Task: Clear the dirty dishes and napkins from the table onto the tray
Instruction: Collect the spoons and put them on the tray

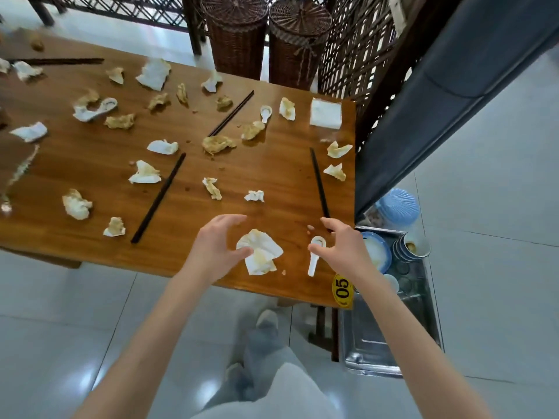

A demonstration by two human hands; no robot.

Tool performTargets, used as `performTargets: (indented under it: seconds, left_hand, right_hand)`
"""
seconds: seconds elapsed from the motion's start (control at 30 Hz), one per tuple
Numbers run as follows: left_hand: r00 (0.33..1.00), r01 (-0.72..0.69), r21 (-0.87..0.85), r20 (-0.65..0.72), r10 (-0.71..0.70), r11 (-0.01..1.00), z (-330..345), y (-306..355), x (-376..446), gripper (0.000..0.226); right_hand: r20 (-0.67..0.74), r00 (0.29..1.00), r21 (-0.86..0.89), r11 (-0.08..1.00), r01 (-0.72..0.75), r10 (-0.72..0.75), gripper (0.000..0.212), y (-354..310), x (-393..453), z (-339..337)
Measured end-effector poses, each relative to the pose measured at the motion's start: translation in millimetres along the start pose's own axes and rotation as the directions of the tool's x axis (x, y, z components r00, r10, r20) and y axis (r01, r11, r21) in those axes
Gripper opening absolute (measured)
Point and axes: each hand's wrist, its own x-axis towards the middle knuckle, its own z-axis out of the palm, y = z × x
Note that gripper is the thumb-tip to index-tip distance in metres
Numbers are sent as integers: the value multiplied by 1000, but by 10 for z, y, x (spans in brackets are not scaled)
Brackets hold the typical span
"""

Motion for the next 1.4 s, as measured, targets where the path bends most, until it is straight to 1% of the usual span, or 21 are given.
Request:
performTargets:
  seconds: [0.17, 0.27, 0.37, 0.5, 0.6, 0.73, 0.77, 0.87, 0.93, 1.03, 1.13, 1.3, 1.4]
  left_hand:
    - [1000, -17, 43, 10, 17, 999, 86, 37, 418, 62]
    - [999, -26, 33, 29, 25, 999, 150, 53, 589, 59]
    - [997, -30, 32, 78, 27, 999, 198, 61, 676, 57]
    - [992, -26, 36, 121, 22, 999, 235, 33, 743, 52]
    - [990, -4, 52, 139, -3, 999, 223, -32, 778, 51]
    - [990, 11, 70, 139, -21, 997, 174, -129, 809, 50]
    - [991, 15, 69, 134, -24, 998, 160, -149, 818, 50]
    - [991, 35, 71, 124, -44, 997, 128, -194, 840, 49]
    - [992, 40, 67, 118, -48, 997, 117, -210, 841, 50]
    - [993, 47, 62, 106, -53, 997, 99, -234, 825, 49]
    - [994, 65, 59, 83, -70, 996, 74, -273, 810, 49]
    - [994, 101, 38, 29, -102, 994, -38, -372, 808, 50]
    - [993, 120, 36, 11, -120, 992, -171, -485, 845, 50]
  right_hand:
    - [32, 995, -18, 996, -90, 91, 63, 215, 355, 26]
    - [33, 991, -51, 990, -130, 132, 55, 326, 515, 107]
    - [56, 968, -90, 966, -241, 247, 47, 412, 596, 250]
    - [80, 936, -138, 933, -331, 343, 26, 461, 693, 454]
    - [77, 918, -159, 914, -374, 389, 28, 441, 751, 583]
    - [28, 899, -114, 895, -431, 436, 32, 414, 836, 701]
    - [25, 896, -107, 892, -439, 444, 30, 414, 857, 719]
    - [17, 885, -74, 884, -462, 465, 18, 440, 896, 763]
    - [14, 874, -48, 874, -484, 485, 17, 457, 913, 779]
    - [27, 873, 8, 873, -487, 487, 18, 465, 964, 768]
    - [66, 893, 79, 890, -449, 445, 28, 405, 1010, 714]
    - [70, 930, 101, 925, -366, 361, 21, 139, 1156, 577]
    - [69, 950, 137, 941, -310, 303, 23, -119, 1261, 527]
